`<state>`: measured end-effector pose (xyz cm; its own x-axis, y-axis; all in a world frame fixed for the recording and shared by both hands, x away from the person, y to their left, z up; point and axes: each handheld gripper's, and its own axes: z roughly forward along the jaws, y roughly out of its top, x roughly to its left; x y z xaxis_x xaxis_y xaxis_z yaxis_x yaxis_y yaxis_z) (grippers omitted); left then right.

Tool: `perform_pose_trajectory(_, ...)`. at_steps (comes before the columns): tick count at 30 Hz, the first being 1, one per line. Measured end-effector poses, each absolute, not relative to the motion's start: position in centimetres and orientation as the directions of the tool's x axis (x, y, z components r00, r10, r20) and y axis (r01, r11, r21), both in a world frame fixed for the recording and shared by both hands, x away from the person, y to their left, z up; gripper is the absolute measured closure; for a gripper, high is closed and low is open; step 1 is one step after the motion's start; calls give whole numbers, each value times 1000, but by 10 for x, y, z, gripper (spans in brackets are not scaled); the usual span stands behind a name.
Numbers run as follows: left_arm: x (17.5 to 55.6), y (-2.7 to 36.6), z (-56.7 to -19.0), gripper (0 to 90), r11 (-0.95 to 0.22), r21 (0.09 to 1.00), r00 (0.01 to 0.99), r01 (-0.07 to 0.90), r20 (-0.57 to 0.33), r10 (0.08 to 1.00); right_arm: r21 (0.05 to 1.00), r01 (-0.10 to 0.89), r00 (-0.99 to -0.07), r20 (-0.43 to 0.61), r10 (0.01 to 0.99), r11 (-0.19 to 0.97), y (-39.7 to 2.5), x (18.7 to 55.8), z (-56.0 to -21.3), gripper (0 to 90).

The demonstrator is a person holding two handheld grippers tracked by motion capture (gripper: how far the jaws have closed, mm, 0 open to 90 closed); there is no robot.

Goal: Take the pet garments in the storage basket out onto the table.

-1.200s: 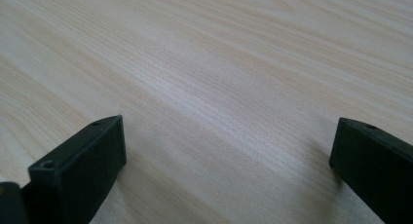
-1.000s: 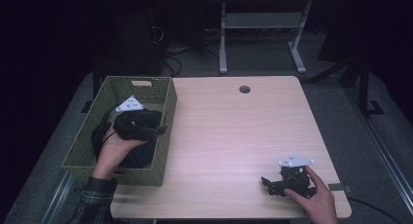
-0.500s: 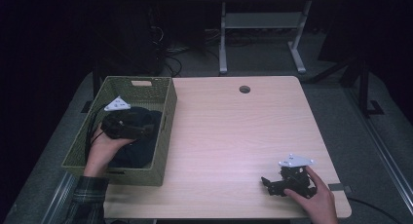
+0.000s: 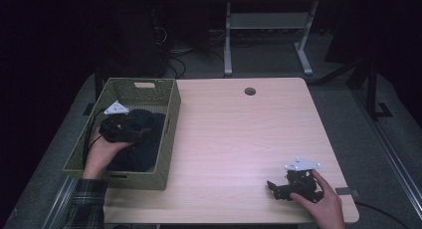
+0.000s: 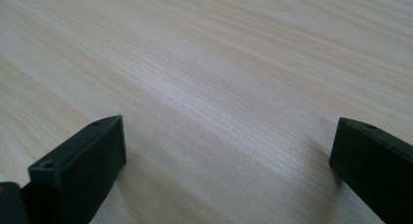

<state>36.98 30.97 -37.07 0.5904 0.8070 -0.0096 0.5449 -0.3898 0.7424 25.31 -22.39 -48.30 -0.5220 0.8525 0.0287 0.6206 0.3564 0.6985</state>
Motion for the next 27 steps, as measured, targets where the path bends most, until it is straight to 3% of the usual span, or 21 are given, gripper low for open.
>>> perform_pose_trajectory(16, 378, 321, -389, 147, -412, 692, 560, 593, 14, 829, 699, 621, -522, 29, 852, 356, -224, 253, -483, 0)
perform_pose_trajectory(27, 384, 319, -405, 149, -429, 617, 566, 659, -31, 824, 698, 621, -522, 29, 852, 357, -224, 253, -483, 0)
